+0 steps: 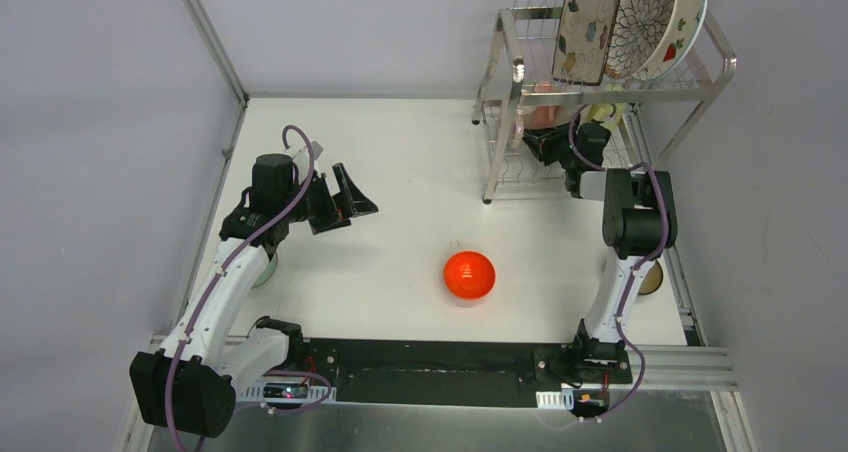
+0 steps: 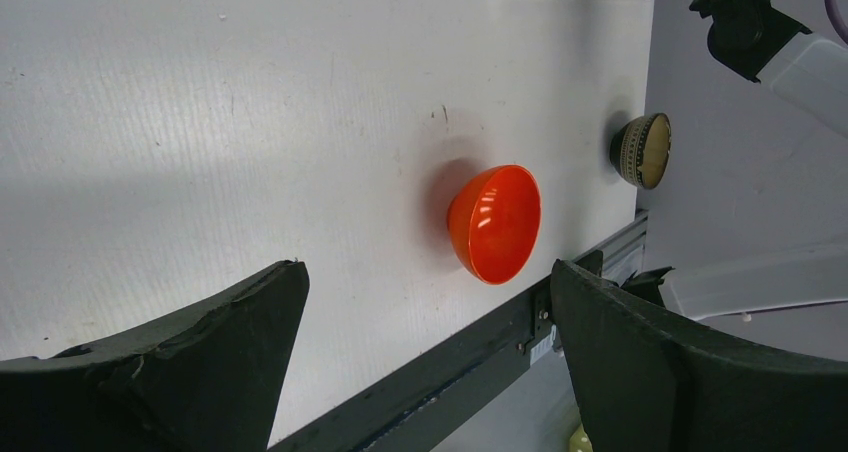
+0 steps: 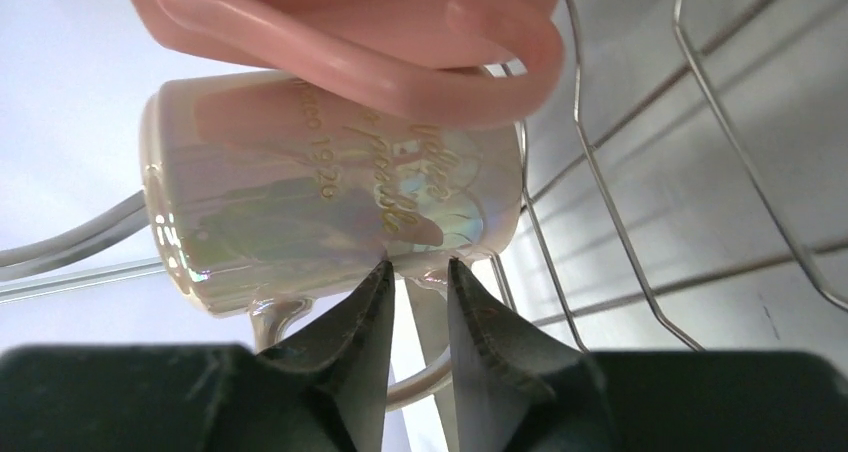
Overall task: Load the mixed dishes into the dish rack
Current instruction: Move the cup to the dish rack, then pick up the bowl from the center of the board.
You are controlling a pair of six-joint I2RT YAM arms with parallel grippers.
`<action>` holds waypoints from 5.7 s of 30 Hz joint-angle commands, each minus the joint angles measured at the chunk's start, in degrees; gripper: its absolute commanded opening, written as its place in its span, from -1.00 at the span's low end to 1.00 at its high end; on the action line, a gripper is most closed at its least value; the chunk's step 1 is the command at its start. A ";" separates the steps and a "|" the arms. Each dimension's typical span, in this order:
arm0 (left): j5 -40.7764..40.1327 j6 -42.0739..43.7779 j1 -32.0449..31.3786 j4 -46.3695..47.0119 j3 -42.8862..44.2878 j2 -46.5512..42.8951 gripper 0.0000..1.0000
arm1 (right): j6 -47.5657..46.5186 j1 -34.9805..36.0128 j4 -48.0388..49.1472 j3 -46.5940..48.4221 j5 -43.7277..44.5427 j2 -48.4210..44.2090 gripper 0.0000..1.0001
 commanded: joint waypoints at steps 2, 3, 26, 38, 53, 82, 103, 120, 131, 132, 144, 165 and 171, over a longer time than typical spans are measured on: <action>-0.91 0.40 0.66 2.09 -0.25 -1.02 0.93 | 2.45 0.68 6.05 3.62 -0.51 2.07 -0.46; -0.85 0.34 0.66 2.09 -0.16 -0.96 0.93 | 2.53 0.73 6.34 3.82 -0.31 2.33 -0.46; -0.98 0.50 0.66 2.05 -0.21 -0.73 0.92 | 5.16 2.08 7.75 9.62 1.61 7.77 -0.46; -1.42 0.68 0.67 2.00 -0.21 -0.68 0.92 | 3.85 2.01 5.46 7.85 1.53 5.33 -0.45; -1.27 0.60 0.66 1.80 -0.18 -0.63 0.92 | -1.64 0.29 6.74 -6.79 0.28 -7.40 -0.42; -9.74 -2.84 0.66 0.69 -1.29 -3.81 0.98 | -28.01 14.08 -53.57 -26.63 10.95 -61.81 -0.08; -6.79 4.37 0.66 -7.88 -3.27 -3.23 0.93 | -32.47 35.67 -64.37 -28.02 19.48 -57.09 0.13; -2.62 2.92 0.62 -7.35 -3.96 -4.84 0.86 | -31.44 45.24 -57.33 -22.76 26.88 -45.88 -0.45; -2.62 2.17 0.66 -6.66 -5.02 -3.98 0.81 | -30.78 51.03 -50.11 -16.72 26.96 -42.15 -0.71; -2.59 2.22 0.66 -6.71 -4.89 -3.24 0.81 | -30.74 51.09 -48.71 -16.80 26.59 -41.88 -0.72; 0.62 -2.31 0.40 -1.44 -3.85 11.53 0.69 | -31.55 51.07 -36.03 -18.62 19.93 -37.44 -0.73; 2.21 -4.68 -12.31 -5.61 13.64 31.15 0.47 | -34.84 46.47 -37.77 -16.30 17.95 -37.04 -0.73; -1.17 -3.74 -13.96 -5.55 11.96 31.10 0.33 | -33.94 46.21 -37.05 -17.94 19.77 -38.33 -0.73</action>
